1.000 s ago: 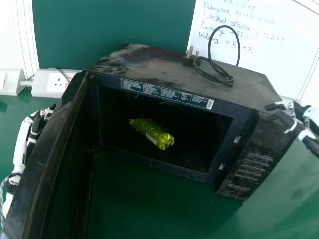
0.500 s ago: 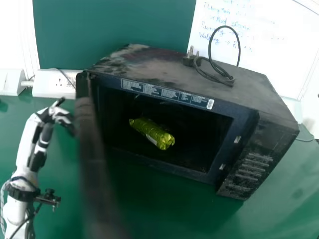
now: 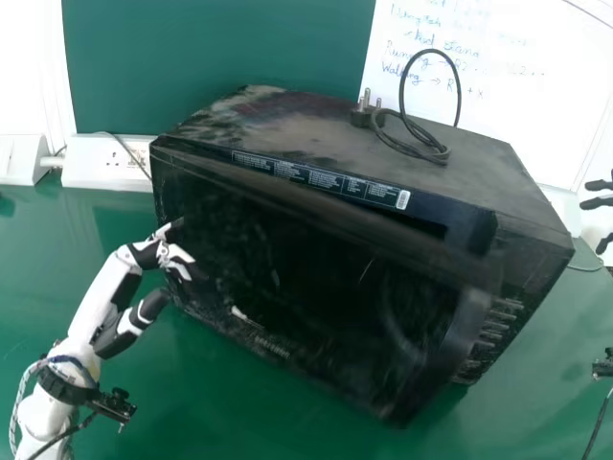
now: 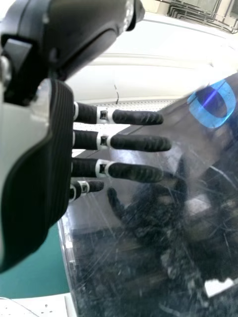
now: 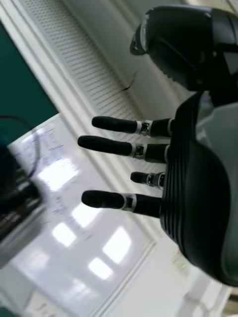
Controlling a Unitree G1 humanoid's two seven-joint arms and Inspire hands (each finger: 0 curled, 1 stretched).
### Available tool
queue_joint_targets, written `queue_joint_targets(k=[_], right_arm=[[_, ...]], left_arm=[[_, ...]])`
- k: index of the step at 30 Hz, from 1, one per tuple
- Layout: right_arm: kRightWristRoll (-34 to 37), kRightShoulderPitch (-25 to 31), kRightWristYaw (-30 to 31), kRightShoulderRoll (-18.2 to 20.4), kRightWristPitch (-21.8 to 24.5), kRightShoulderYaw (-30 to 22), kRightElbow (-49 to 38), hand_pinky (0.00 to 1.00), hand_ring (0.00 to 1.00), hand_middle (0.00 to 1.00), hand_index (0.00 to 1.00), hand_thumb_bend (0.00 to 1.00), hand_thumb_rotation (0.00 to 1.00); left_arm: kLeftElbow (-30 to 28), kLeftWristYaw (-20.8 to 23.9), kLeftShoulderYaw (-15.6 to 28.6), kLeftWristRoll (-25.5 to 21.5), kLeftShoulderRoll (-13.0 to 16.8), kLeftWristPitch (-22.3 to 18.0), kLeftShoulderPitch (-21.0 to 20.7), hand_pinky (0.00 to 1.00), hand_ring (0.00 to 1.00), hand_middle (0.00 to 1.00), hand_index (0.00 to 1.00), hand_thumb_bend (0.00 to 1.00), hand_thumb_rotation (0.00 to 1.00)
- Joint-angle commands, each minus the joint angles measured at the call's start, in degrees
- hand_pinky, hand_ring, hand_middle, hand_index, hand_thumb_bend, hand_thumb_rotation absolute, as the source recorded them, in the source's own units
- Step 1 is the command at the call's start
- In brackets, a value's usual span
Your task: Put biscuit inside oven
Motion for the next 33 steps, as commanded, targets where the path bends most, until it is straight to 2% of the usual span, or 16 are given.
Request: queue_joint_targets(k=[1, 7, 20, 23, 27, 33], right_arm=[[-0.6, 0.5, -1.3, -0.4, -1.8, -0.2, 0.1, 0.22, 0.36, 0.49, 0.59, 0.76, 0.43], [-0.1, 0.7, -1.8, -0.2, -2.9, 0.1, 0.3, 0.22, 0.35, 0.48, 0.58, 0.76, 0.41], [0.6, 1.3, -1.8, -0.4, -2.0, 0.1, -0.4, 0.24, 0.39, 0.50, 0.58, 0.73, 0.39], [0.4, 1.3, -1.9, -0.5, -2.1, 0.4, -0.6, 0.24, 0.39, 0.50, 0.58, 0.73, 0.40], [0.1, 1.4, -2.2, -0.4, -2.3, 0.6, -0.7, 0.24, 0.38, 0.50, 0.59, 0.75, 0.41], [0.2, 1.4, -2.8, 0.2, -2.0, 0.9, -1.6, 0.23, 0.37, 0.49, 0.59, 0.74, 0.40]], left_arm=[[1.6, -0.5, -0.2, 0.0, 0.8, -1.7, -0.1, 0.24, 0.29, 0.35, 0.48, 0.52, 0.06], [2.0, -0.2, 0.1, 0.7, 1.5, -1.7, -0.3, 0.24, 0.29, 0.35, 0.48, 0.52, 0.06], [3.1, 0.1, 0.4, 1.2, 2.0, -2.3, -0.6, 0.24, 0.29, 0.36, 0.48, 0.52, 0.06], [3.7, 0.9, 1.1, 1.4, 1.9, -1.3, -1.0, 0.24, 0.29, 0.35, 0.48, 0.51, 0.06], [5.7, 3.3, 3.3, 2.6, 2.7, 2.3, -1.7, 0.24, 0.29, 0.35, 0.48, 0.51, 0.06], [9.2, 4.9, 6.7, -2.2, 2.9, 14.0, -3.1, 0.23, 0.29, 0.37, 0.48, 0.51, 0.06]])
